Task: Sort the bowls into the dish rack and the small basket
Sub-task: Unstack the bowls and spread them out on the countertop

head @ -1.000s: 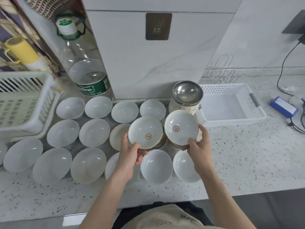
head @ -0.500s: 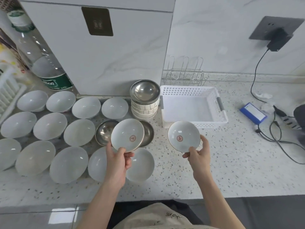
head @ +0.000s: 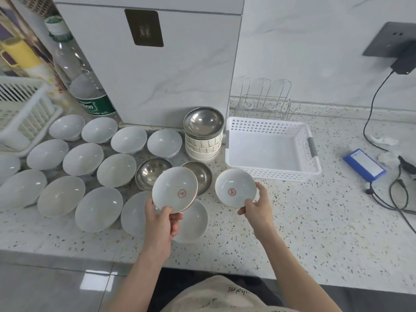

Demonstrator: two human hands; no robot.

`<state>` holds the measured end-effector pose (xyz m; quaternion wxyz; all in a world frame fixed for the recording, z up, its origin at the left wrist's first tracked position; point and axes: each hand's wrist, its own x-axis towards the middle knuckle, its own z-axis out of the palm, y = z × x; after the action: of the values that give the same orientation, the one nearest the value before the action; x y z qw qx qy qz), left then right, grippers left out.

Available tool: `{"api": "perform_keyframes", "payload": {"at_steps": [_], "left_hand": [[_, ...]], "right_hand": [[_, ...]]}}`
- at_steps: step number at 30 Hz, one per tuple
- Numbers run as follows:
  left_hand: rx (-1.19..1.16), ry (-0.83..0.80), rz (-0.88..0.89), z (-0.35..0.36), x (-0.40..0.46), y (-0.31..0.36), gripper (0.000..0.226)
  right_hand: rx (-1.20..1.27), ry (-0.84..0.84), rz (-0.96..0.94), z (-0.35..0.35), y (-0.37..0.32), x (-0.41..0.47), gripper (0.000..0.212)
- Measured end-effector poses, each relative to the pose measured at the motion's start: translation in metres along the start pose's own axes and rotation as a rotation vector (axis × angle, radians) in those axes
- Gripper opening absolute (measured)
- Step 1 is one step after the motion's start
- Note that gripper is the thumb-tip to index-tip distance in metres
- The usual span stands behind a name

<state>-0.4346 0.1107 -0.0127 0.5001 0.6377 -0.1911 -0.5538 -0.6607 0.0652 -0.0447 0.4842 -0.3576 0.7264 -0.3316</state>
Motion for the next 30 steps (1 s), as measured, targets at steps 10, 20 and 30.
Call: {"api": "perform_keyframes", "payload": {"at_steps": [10,20,30], "left_hand": [[0.001,0.003,-0.015,0.008,-0.006,-0.013,0.05],[0.023,0.004,-0.01,0.014,-0.005,-0.015,0.052],[0.04,-0.028,-0.007,0.016,-0.006,-0.014,0.052]], "right_hand": [[-0.022,-0.061,-0.015,-0.002,0.004,0.012,0.06],[-0.025,-0.073,-0.01,0.002,0.003,0.012,0.061],[0.029,-0.1,-0.008,0.003,0.008,0.011,0.055]]}}
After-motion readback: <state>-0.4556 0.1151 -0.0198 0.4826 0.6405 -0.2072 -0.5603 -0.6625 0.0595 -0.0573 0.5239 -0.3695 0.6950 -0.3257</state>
